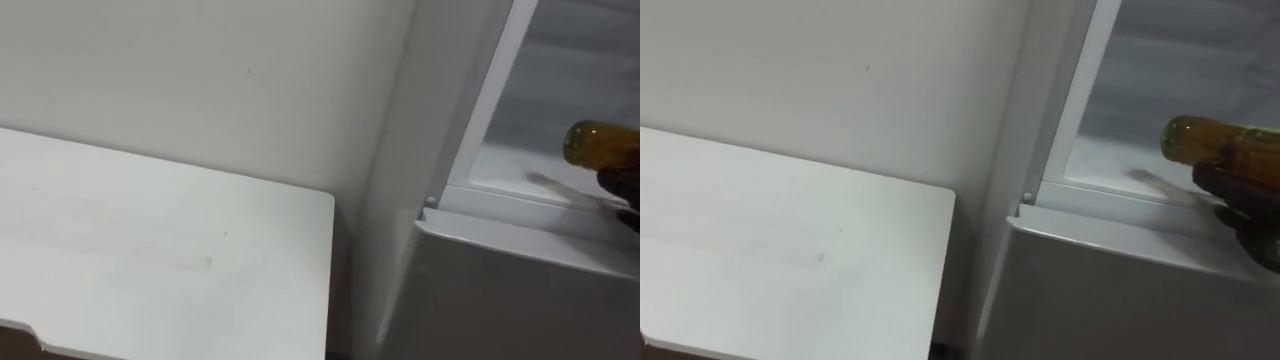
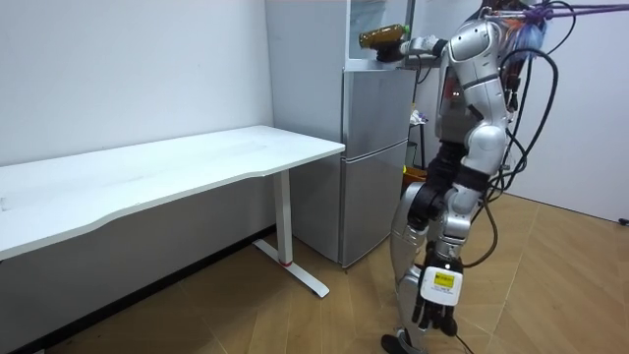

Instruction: Put the bottle in the upper fridge

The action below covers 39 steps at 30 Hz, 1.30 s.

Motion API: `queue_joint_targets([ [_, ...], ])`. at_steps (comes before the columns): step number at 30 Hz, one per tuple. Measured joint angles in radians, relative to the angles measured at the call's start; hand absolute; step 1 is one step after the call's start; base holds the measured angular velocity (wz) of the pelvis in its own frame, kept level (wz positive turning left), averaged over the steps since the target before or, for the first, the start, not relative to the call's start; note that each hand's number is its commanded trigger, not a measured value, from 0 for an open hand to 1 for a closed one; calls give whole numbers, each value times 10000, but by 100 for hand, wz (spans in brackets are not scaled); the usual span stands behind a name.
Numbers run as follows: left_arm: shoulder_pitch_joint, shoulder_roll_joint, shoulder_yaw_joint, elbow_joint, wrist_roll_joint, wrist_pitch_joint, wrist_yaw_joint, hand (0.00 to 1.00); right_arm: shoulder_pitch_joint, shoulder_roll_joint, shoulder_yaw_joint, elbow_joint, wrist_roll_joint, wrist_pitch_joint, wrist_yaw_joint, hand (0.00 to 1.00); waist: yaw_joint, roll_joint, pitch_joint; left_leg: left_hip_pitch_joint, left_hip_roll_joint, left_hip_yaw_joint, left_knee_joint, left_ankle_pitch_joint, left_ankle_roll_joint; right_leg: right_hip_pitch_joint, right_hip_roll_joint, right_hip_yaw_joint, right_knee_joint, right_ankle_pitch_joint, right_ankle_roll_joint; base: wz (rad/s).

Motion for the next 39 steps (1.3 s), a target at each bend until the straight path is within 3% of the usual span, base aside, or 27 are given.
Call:
queue_joint_targets([
  [3,-8,61,79,-32,-16,115,1,0,-306,-188,37,950,43,138,498,100,142,-102,2,-94,9,-16,68,-33,-12,15,19,-23,-48,16,-24,0],
  [7,7,163,79,-53,-234,346,26,0,-429,-489,276,1506,55,293,878,100,326,-73,26,-153,20,-28,221,-108,-7,52,35,-22,-80,21,-26,1],
  [8,7,205,76,-61,-235,427,61,0,-502,-549,330,1763,53,302,1069,91,350,-39,55,-140,21,-45,249,-108,-7,121,48,-47,-136,35,-24,6],
  [9,11,218,80,-68,-226,444,85,0,-502,-563,331,1871,40,301,1167,91,377,-31,61,-131,20,-65,275,-110,-5,165,52,-78,-167,41,-21,11],
  [11,4,300,80,-179,-221,516,112,0,-554,-736,362,2581,49,301,1685,28,482,-40,64,-70,17,-168,278,-135,-2,268,54,-186,-191,41,-20,12],
  [12,-2,325,80,-179,-222,524,112,0,-610,-763,388,2821,55,302,1811,4,518,-39,67,-48,18,-183,280,-136,-5,301,55,-202,-197,41,-20,10],
  [13,-7,350,97,-180,-221,554,112,0,-666,-815,435,3146,61,303,1994,0,545,-35,69,-6,16,-240,289,-139,-8,358,53,-272,-201,41,-20,12],
  [18,14,361,154,-179,-382,703,102,0,-694,-1231,1131,4123,-122,459,2805,0,673,-34,71,-67,27,-350,361,-192,-80,366,82,-345,-214,50,-34,5],
  [20,42,365,149,-173,-431,819,100,0,-694,-1386,1581,4603,-715,632,3294,0,717,-50,73,-92,40,-359,361,-164,-58,382,88,-365,-200,61,-53,0],
  [23,27,412,143,-173,-459,832,74,0,-885,-1528,1823,5140,-1574,585,3964,0,723,-101,80,-107,62,-380,365,-142,-71,388,110,-410,-202,67,-63,0],
  [27,-88,761,143,34,-716,822,-67,0,-1110,-1542,1974,6004,-2596,520,4865,0,873,-271,125,-73,178,-395,380,-148,-149,519,277,-432,-448,136,-170,0],
  [39,-342,871,148,662,-1027,820,-446,0,-1327,-1734,2016,6755,-3246,522,6548,0,1018,-359,170,-9,370,-334,349,-153,-296,525,474,-395,-568,198,-248,-2],
])
